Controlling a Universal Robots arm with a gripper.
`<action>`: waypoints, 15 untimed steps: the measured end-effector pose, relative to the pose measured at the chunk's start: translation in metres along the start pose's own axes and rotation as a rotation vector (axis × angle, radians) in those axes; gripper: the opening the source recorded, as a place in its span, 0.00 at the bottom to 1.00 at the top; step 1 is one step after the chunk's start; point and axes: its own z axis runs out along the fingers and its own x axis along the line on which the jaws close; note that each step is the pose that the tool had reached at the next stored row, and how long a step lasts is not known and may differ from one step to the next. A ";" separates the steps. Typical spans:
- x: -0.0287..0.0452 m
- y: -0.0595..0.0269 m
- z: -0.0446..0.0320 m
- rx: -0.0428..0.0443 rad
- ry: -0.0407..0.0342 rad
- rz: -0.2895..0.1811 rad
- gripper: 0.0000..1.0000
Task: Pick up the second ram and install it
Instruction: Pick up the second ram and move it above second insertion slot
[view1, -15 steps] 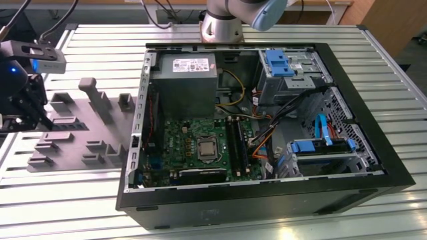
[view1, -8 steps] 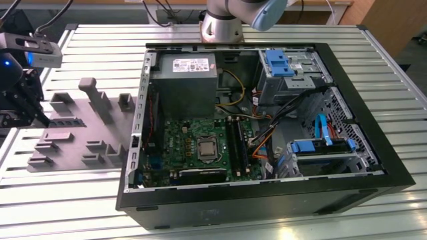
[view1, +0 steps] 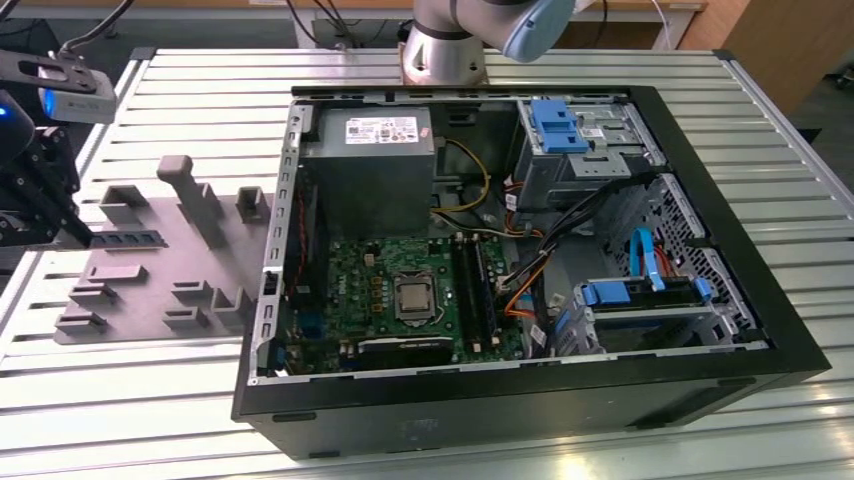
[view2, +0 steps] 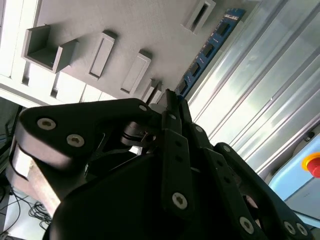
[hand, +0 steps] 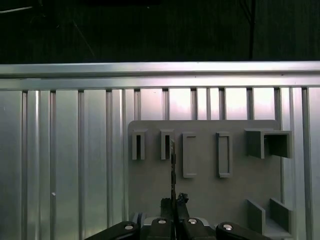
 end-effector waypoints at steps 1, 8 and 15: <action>0.0000 0.0000 0.0000 0.0000 -0.0001 0.000 0.14; 0.0000 0.0000 -0.0001 -0.0001 -0.0004 0.000 0.14; 0.0000 0.0000 -0.0014 -0.0003 0.0006 0.000 0.14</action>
